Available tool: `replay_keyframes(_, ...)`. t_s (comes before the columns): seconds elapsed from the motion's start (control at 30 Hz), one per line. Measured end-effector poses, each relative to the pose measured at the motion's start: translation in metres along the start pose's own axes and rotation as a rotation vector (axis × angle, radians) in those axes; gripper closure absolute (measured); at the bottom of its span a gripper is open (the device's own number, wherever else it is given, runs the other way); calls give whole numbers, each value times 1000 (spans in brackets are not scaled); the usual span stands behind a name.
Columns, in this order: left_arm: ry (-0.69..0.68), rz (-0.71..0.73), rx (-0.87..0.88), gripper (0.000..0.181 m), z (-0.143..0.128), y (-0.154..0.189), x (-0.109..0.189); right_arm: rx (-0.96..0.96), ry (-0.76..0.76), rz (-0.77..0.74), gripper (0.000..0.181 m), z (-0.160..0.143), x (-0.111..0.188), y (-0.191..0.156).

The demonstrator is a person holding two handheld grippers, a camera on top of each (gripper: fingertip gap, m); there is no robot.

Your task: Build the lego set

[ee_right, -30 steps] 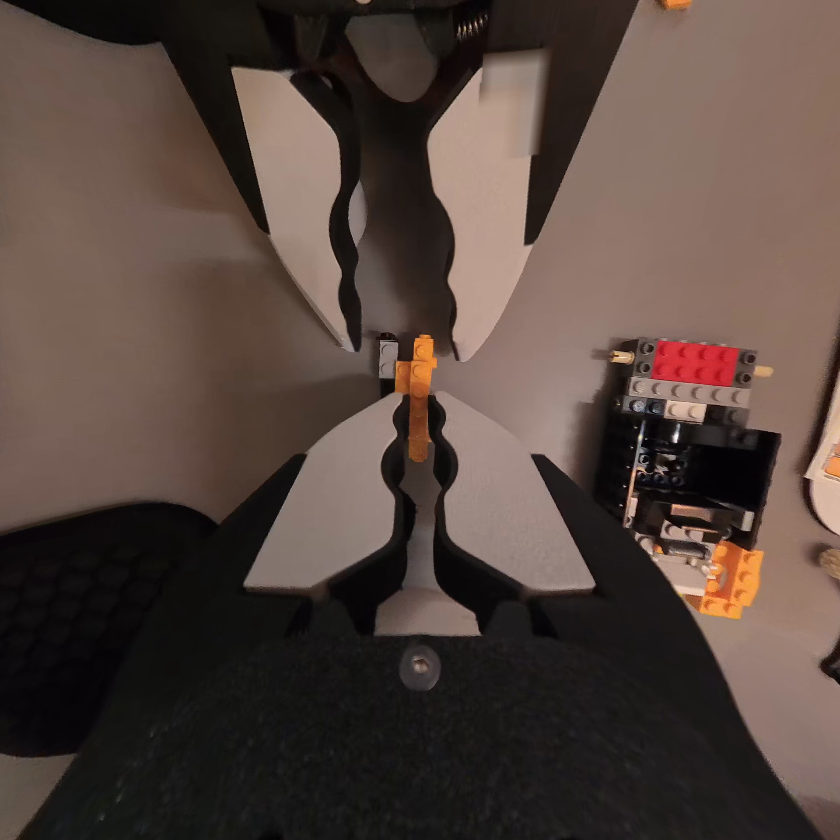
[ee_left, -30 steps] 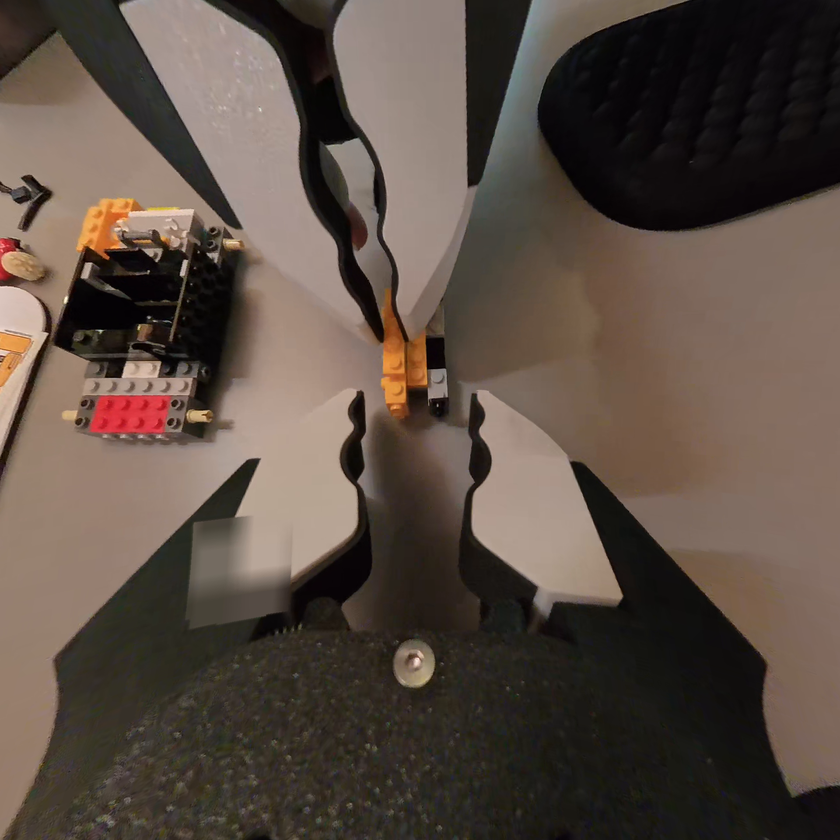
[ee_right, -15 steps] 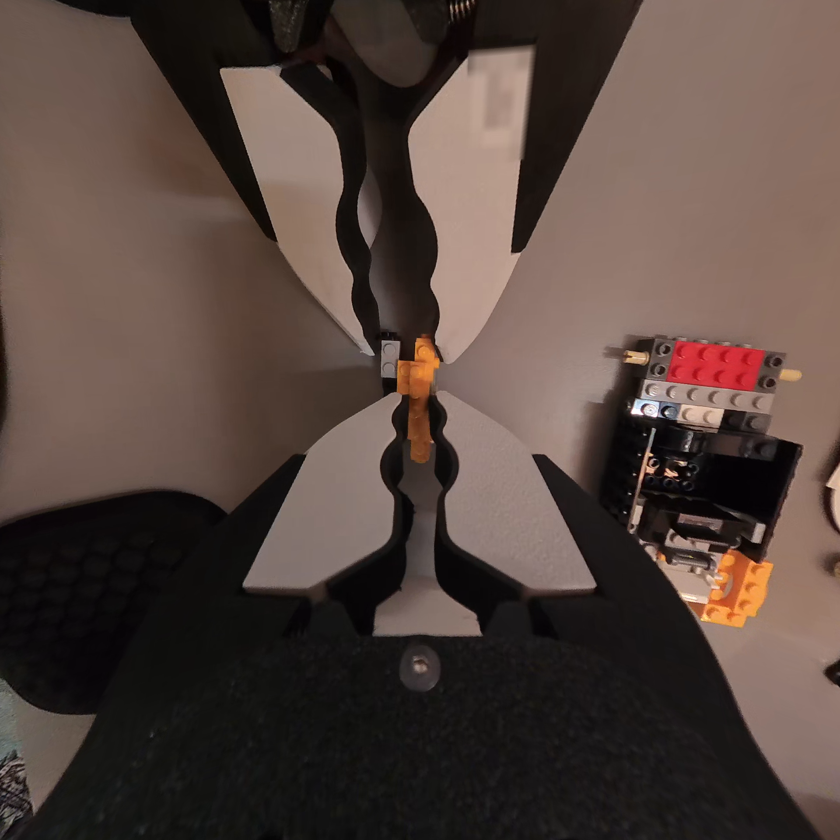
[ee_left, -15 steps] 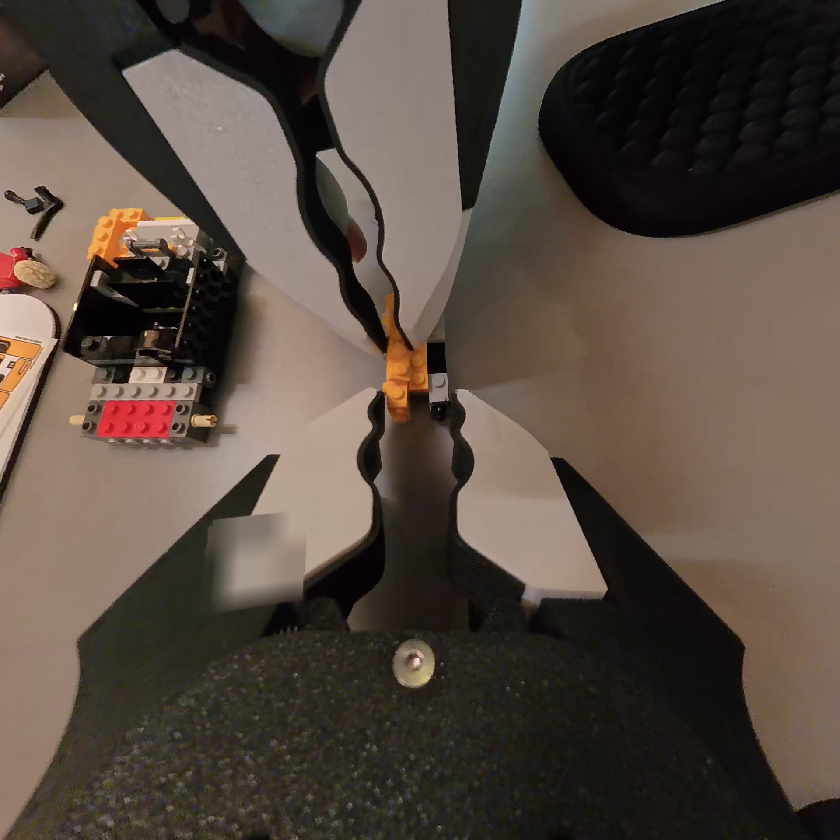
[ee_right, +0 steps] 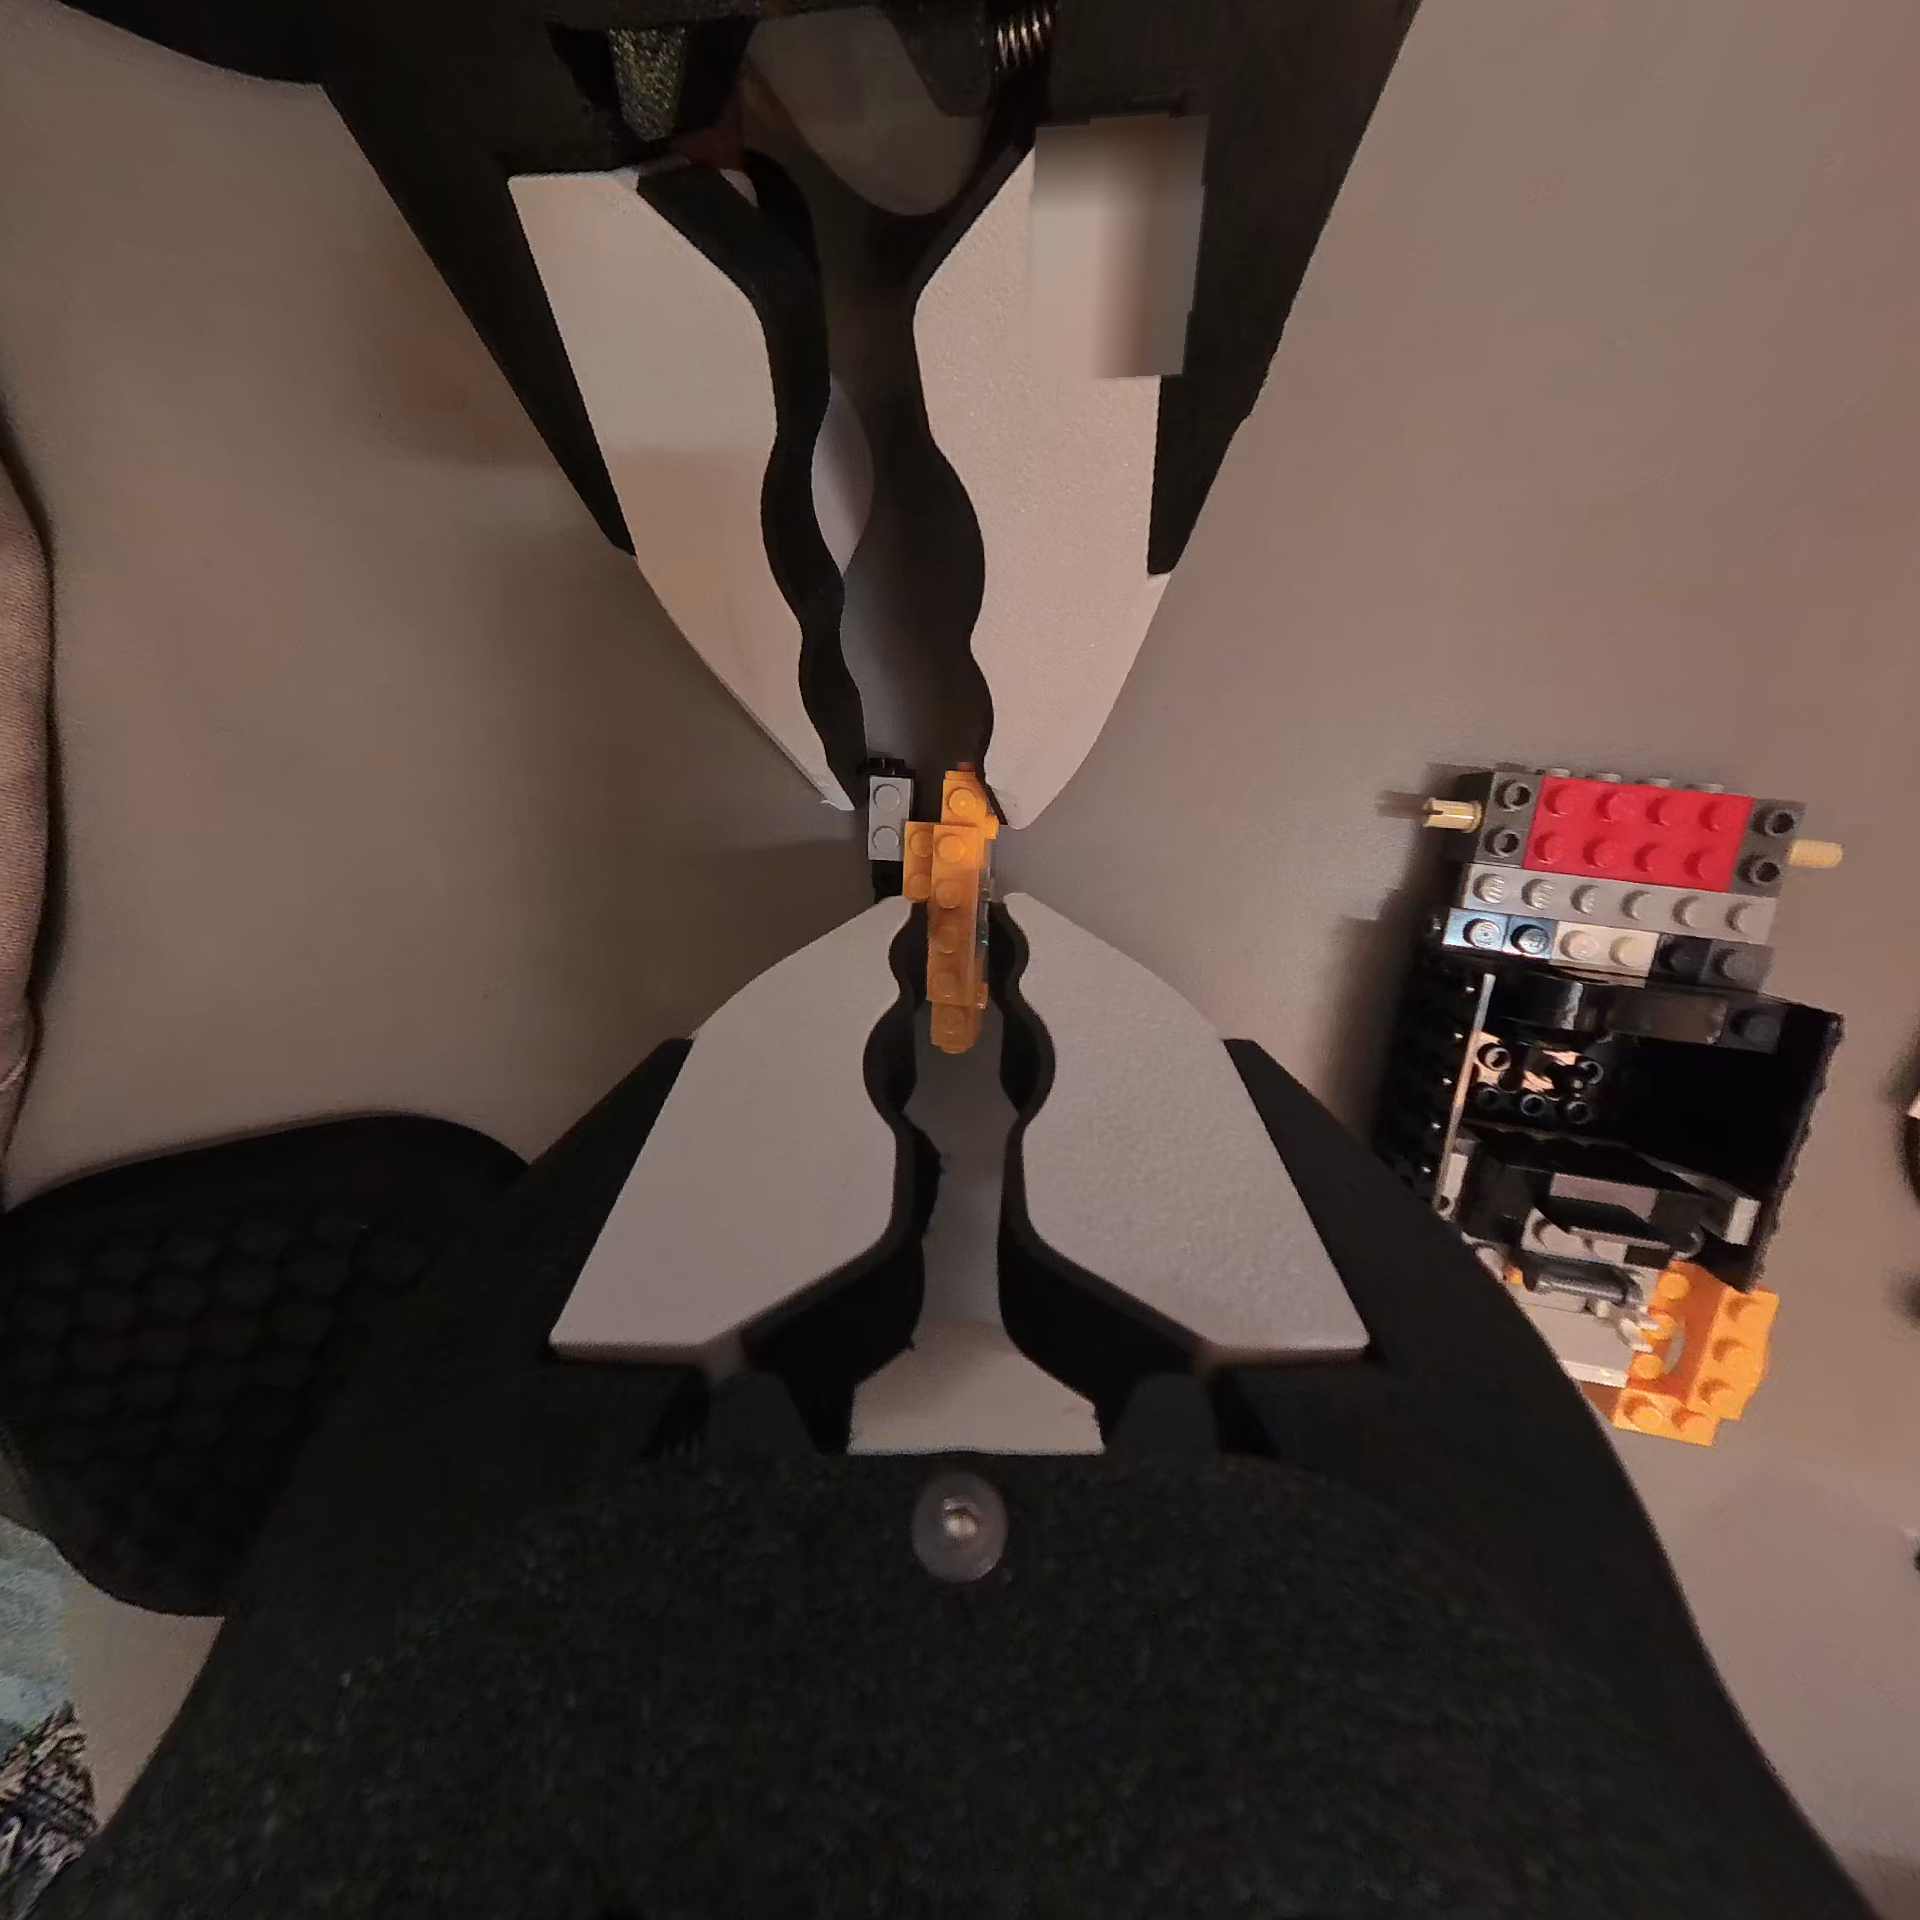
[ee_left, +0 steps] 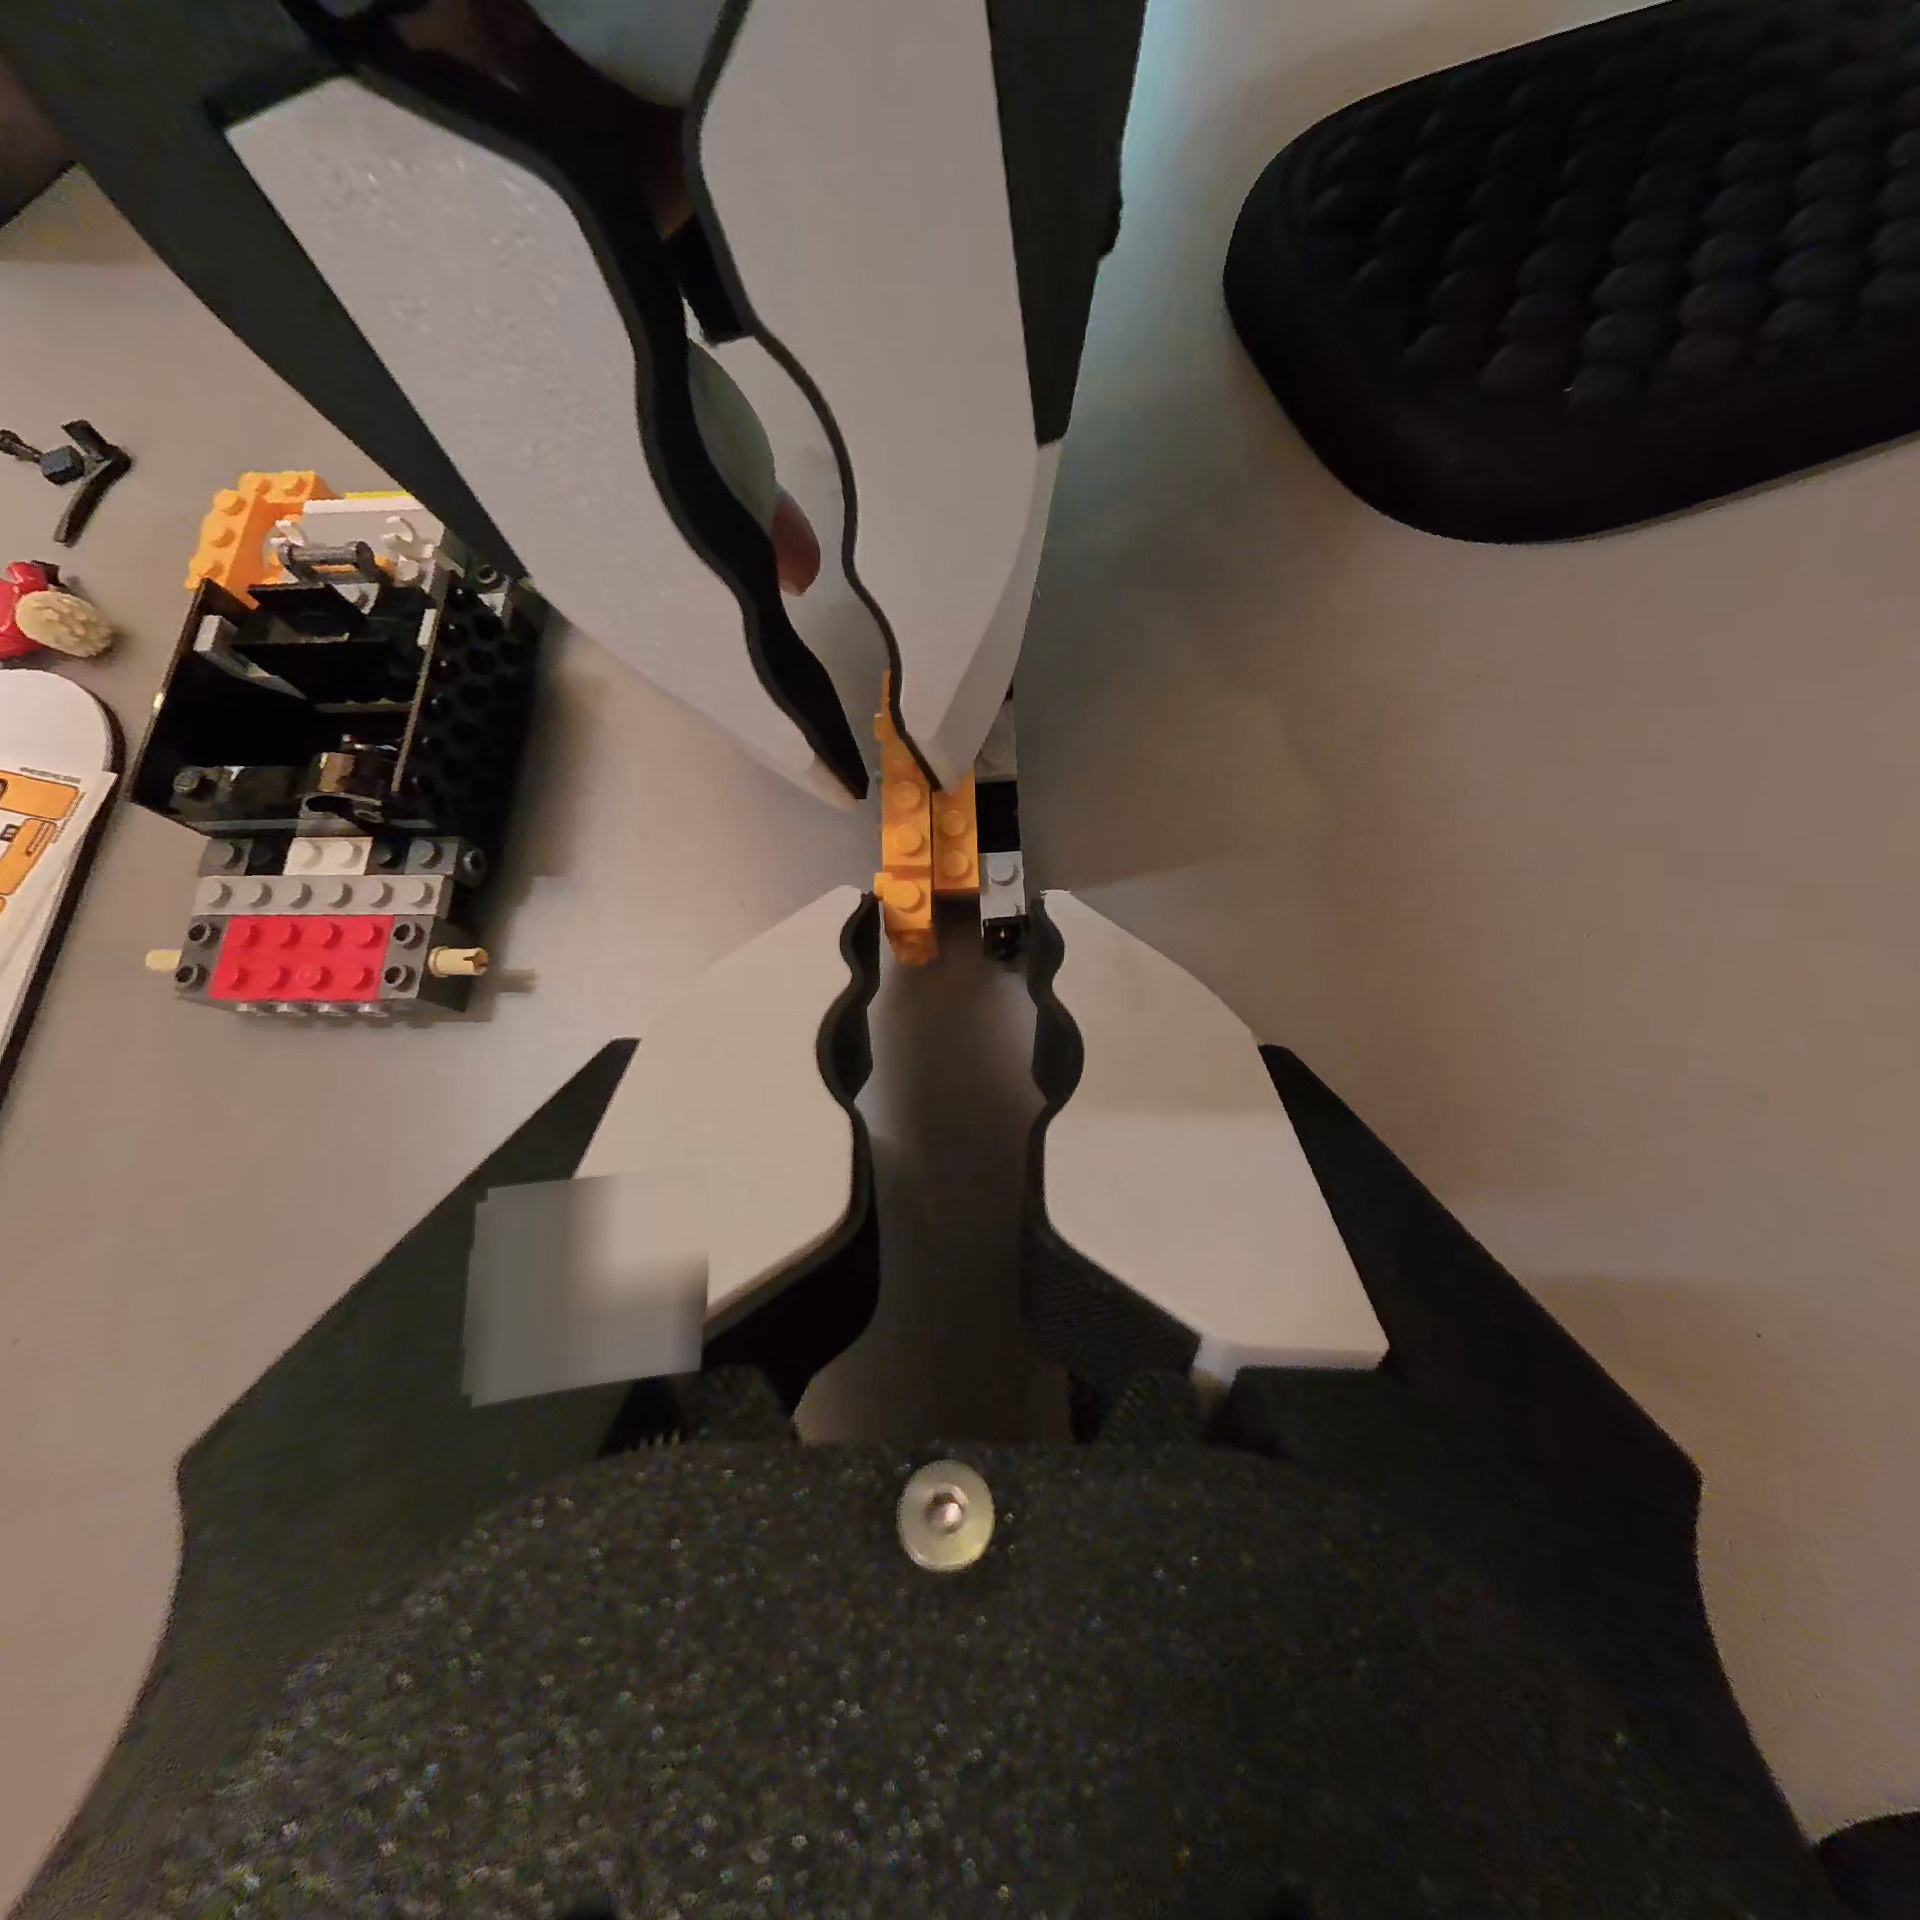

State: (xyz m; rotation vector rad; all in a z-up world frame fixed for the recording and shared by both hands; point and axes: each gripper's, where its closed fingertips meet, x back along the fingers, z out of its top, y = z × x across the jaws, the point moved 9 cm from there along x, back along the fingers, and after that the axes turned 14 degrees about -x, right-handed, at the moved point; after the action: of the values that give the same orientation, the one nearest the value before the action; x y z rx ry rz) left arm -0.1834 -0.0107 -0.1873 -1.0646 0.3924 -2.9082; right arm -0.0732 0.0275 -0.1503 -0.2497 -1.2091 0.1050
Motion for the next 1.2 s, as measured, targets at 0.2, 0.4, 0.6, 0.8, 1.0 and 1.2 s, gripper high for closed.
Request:
replay_keyframes(0.2,-11,-14,1,152,-1,1,-2,-1,10,7,170,0,2,0)
replay_keyframes(0.4,-27,-2,10,151,-2,1,-5,-15,81,10,169,-1,14,-1)
replay_keyframes(0.6,-19,29,11,155,-1,-1,-5,-65,219,28,168,-18,30,-3)
replay_keyframes(0.8,43,-37,4,156,3,3,-2,-157,265,149,161,-35,35,1)
replay_keyframes(1.0,112,-151,-68,156,15,17,0,-320,272,549,138,-40,18,-4)
replay_keyframes(1.2,156,-232,-144,156,31,31,4,-428,176,766,133,-51,-4,-13)
